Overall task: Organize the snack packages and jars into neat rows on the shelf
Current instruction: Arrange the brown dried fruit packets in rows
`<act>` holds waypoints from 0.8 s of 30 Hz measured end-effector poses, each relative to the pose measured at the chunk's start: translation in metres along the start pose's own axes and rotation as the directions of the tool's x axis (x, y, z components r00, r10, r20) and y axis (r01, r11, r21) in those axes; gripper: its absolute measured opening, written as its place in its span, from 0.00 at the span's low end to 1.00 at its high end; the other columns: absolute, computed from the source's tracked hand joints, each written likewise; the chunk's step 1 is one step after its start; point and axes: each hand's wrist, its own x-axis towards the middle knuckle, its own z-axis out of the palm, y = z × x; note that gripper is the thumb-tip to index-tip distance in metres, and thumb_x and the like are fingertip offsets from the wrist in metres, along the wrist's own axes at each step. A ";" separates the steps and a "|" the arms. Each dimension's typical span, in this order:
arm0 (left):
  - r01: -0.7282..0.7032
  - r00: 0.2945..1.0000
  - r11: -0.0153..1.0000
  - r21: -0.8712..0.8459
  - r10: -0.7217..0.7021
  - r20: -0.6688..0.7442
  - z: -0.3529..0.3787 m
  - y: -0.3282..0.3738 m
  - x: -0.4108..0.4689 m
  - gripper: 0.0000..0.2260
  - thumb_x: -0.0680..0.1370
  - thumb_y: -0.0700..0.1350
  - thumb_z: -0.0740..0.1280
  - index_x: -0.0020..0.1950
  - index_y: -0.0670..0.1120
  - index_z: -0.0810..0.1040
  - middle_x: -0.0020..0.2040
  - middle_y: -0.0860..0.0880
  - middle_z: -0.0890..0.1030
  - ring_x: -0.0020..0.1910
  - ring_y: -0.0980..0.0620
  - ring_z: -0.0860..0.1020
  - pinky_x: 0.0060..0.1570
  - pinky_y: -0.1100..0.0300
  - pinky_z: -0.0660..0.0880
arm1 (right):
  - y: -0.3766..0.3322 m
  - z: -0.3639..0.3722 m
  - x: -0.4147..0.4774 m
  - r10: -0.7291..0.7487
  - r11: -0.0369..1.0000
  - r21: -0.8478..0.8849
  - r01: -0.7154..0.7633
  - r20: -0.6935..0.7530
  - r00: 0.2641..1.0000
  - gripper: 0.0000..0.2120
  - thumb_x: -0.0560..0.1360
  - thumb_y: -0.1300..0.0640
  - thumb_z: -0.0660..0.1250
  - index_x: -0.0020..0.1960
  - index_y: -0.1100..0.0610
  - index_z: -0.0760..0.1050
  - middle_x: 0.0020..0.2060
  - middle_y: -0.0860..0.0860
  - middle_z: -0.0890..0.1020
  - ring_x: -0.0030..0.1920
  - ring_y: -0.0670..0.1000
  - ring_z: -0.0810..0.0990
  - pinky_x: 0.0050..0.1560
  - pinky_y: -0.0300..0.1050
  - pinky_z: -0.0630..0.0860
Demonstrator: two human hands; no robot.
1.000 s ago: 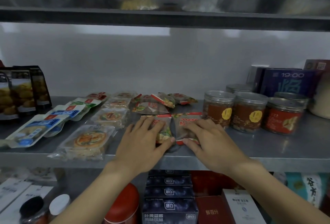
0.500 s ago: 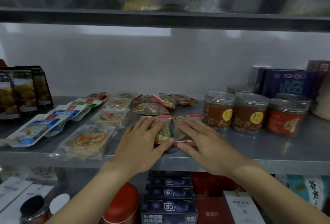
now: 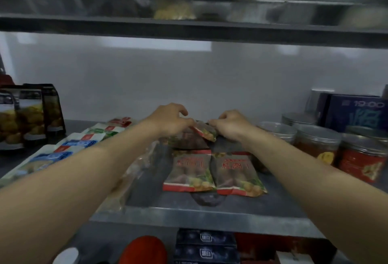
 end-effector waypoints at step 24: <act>0.102 0.993 0.836 -0.540 -0.122 -0.002 0.036 -0.027 0.053 0.06 0.72 0.33 0.72 0.39 0.43 0.82 0.41 0.45 0.82 0.42 0.48 0.80 0.41 0.60 0.78 | 0.021 0.048 0.057 0.339 0.554 0.691 -0.464 0.322 0.884 0.05 0.77 0.59 0.70 0.47 0.61 0.78 0.39 0.56 0.83 0.35 0.52 0.83 0.35 0.47 0.82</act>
